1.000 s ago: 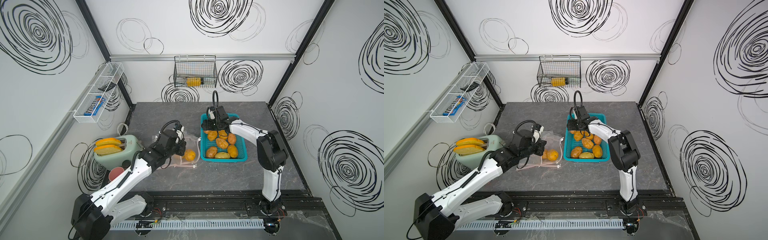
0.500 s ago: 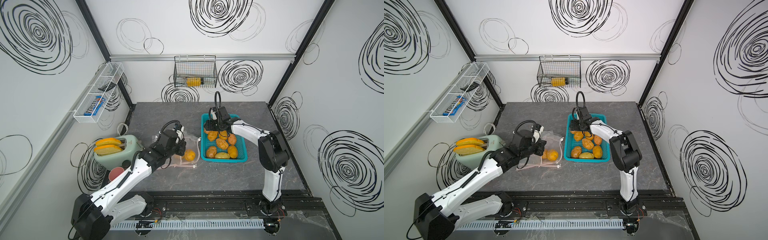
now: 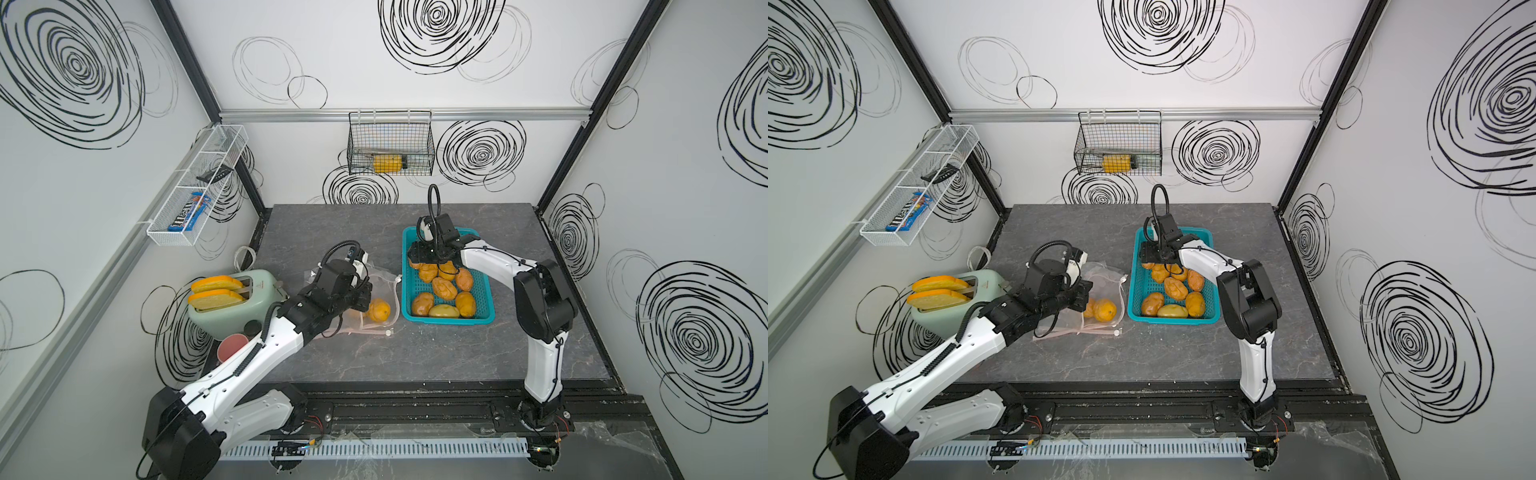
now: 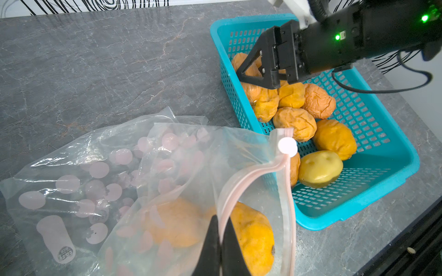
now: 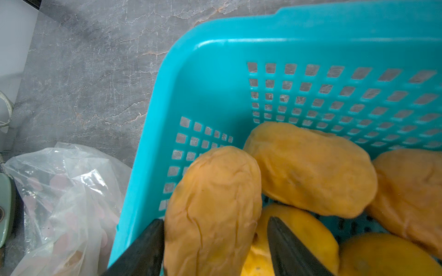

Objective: Put the potatoes into a zipper bag and zip it
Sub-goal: Pick up the potato from the basket.

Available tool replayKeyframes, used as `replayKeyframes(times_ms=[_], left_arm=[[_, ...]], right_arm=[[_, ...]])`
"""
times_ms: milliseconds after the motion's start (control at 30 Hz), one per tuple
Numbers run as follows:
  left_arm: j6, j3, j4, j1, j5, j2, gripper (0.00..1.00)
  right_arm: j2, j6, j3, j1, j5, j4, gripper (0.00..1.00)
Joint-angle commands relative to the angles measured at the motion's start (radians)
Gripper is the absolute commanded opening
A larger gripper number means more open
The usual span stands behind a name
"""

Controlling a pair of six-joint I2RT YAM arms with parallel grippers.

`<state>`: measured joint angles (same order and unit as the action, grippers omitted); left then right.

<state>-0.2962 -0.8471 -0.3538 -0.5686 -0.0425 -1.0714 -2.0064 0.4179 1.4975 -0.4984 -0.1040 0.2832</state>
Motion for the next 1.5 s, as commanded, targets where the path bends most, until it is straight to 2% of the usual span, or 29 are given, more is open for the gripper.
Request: replayKeyframes(times_ms=[0, 200, 433, 667, 1033, 1333, 1467], left_arm=[[0.005, -0.004, 0.009, -0.005, -0.008, 0.008, 0.00], [0.006, -0.006, 0.007, -0.006, -0.008, 0.007, 0.00], [0.006, -0.006, 0.006, -0.008, -0.011, 0.007, 0.00], [0.007, -0.006, 0.005, -0.008, -0.013, 0.008, 0.00], [0.009, -0.005, 0.005, -0.008, -0.012, 0.011, 0.00], [0.009, -0.007, 0.005, -0.008, -0.008, 0.013, 0.00], [0.009, -0.007, 0.006, -0.008, -0.004, 0.014, 0.00]], right_arm=[[-0.050, -0.014, 0.026, 0.005, 0.026, 0.067, 0.70], [-0.066, -0.017, 0.035, 0.006, 0.017, 0.076, 0.68], [-0.043, -0.016, 0.015, 0.007, 0.013, 0.058, 0.52], [0.050, -0.007, -0.061, 0.006, 0.007, -0.011, 0.45], [0.256, 0.012, -0.214, 0.012, -0.025, -0.068, 0.43], [0.545, 0.046, -0.511, -0.011, -0.173, -0.264, 0.43], [0.667, 0.051, -0.595, -0.072, -0.208, -0.338, 0.43]])
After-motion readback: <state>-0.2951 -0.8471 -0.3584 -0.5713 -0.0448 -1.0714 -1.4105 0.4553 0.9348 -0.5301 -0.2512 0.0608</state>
